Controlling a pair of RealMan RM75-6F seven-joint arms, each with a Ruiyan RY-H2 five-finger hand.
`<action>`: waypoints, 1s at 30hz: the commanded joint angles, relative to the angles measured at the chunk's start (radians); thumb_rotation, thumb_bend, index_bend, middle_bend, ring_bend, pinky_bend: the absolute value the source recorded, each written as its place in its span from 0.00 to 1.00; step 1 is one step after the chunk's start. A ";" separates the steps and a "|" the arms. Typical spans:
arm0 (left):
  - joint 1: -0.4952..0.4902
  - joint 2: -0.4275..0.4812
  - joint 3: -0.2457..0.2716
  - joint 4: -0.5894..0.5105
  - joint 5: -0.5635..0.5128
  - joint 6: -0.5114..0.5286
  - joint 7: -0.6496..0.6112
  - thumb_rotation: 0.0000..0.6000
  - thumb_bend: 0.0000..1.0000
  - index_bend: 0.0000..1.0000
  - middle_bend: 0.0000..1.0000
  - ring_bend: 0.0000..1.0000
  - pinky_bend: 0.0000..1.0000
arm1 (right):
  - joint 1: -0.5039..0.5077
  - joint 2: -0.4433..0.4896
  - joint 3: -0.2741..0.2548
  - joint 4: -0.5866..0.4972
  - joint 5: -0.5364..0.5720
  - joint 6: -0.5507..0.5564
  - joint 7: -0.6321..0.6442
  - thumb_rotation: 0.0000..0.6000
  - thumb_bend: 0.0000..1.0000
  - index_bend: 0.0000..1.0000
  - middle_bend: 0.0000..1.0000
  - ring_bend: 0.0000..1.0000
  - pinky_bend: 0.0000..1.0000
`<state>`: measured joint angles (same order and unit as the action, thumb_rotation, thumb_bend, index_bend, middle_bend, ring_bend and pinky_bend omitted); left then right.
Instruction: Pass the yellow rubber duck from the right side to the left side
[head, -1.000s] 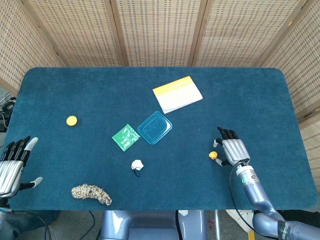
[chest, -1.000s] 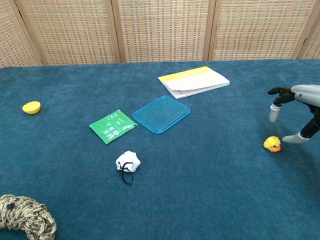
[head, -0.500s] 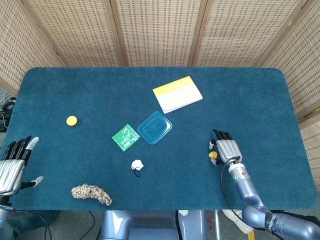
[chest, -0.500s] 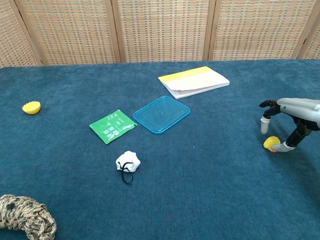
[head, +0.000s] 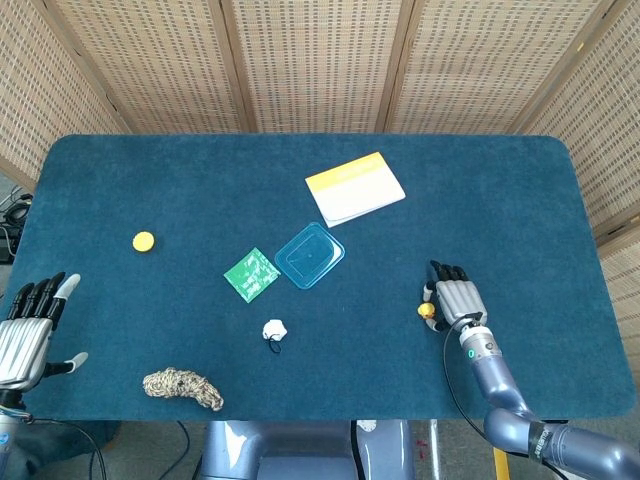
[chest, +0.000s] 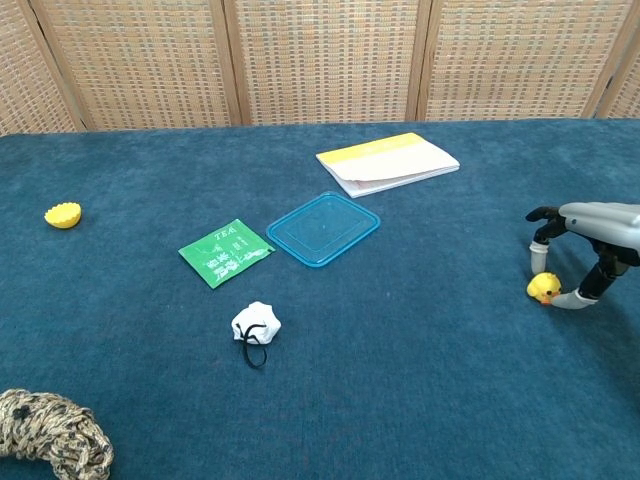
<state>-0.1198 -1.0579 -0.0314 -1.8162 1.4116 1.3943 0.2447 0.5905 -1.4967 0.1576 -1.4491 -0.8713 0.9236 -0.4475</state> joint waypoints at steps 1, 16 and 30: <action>0.000 -0.001 0.000 0.000 -0.003 0.001 0.002 1.00 0.04 0.00 0.00 0.00 0.00 | 0.003 -0.001 -0.002 0.004 0.002 0.002 -0.001 1.00 0.25 0.51 0.00 0.00 0.00; -0.003 0.008 0.004 -0.007 -0.006 -0.005 -0.012 1.00 0.04 0.00 0.00 0.00 0.00 | 0.040 0.075 0.021 -0.155 -0.013 -0.018 0.018 1.00 0.34 0.59 0.00 0.00 0.00; -0.032 0.030 -0.005 0.009 -0.032 -0.067 -0.091 1.00 0.04 0.00 0.00 0.00 0.00 | 0.374 -0.020 0.144 -0.228 0.160 -0.094 -0.198 1.00 0.36 0.60 0.00 0.00 0.00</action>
<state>-0.1459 -1.0319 -0.0332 -1.8125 1.3876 1.3376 0.1665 0.8397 -1.4319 0.2736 -1.7331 -0.8229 0.8595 -0.5378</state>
